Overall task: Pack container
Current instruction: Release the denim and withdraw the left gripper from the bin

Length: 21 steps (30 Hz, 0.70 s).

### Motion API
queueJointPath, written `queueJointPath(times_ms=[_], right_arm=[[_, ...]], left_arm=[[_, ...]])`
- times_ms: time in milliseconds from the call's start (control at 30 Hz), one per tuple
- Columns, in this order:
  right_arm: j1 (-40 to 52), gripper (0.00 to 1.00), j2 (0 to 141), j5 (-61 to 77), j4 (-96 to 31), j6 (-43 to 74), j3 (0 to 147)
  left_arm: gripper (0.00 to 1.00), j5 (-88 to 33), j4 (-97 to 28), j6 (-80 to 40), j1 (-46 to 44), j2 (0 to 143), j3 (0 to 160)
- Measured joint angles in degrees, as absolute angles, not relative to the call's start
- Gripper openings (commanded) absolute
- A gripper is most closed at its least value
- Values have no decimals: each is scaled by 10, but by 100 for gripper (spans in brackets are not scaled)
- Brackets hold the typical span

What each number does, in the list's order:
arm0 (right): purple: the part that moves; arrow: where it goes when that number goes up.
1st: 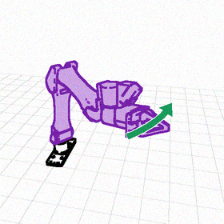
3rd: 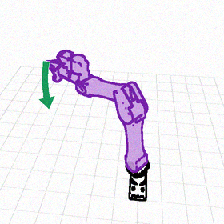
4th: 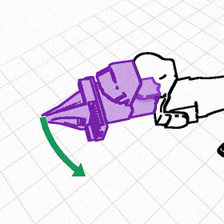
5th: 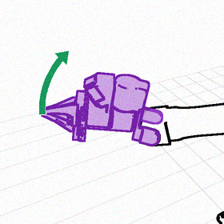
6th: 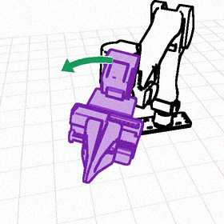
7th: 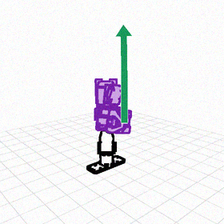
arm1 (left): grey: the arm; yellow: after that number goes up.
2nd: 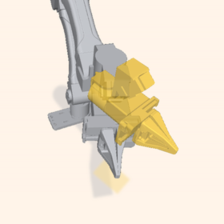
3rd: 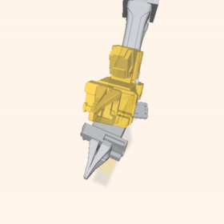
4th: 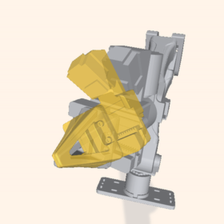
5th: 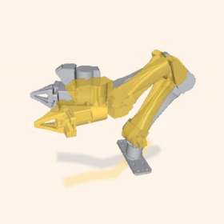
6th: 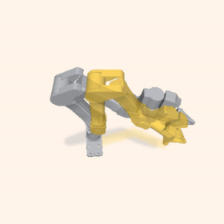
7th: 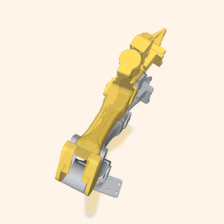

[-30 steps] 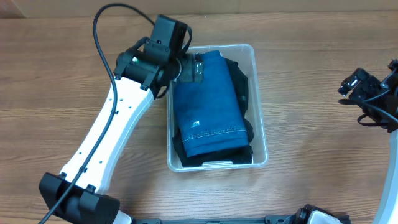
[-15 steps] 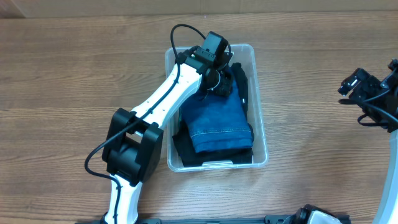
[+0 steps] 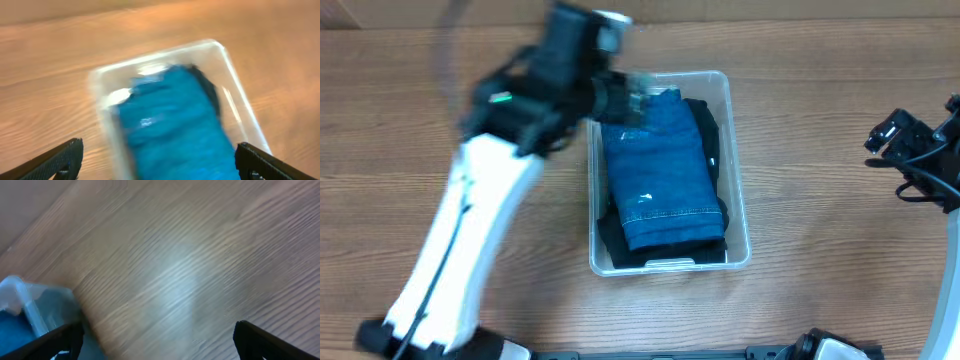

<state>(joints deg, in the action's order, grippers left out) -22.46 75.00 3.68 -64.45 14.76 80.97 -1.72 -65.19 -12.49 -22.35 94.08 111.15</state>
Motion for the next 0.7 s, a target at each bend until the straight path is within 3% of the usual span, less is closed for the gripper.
queueJointPath(times_ms=[367,500,700], right_arm=[[-225,100,750,-18,-600,148,810],[-225,100,750,69,-497,136,809],[-198,100,750,133,-517,58,809]], left_arm=[[100,27,-761,-231,8,963,1087],[100,43,-771,-232,41,963,1087],[100,52,-801,-179,50,962,1085]])
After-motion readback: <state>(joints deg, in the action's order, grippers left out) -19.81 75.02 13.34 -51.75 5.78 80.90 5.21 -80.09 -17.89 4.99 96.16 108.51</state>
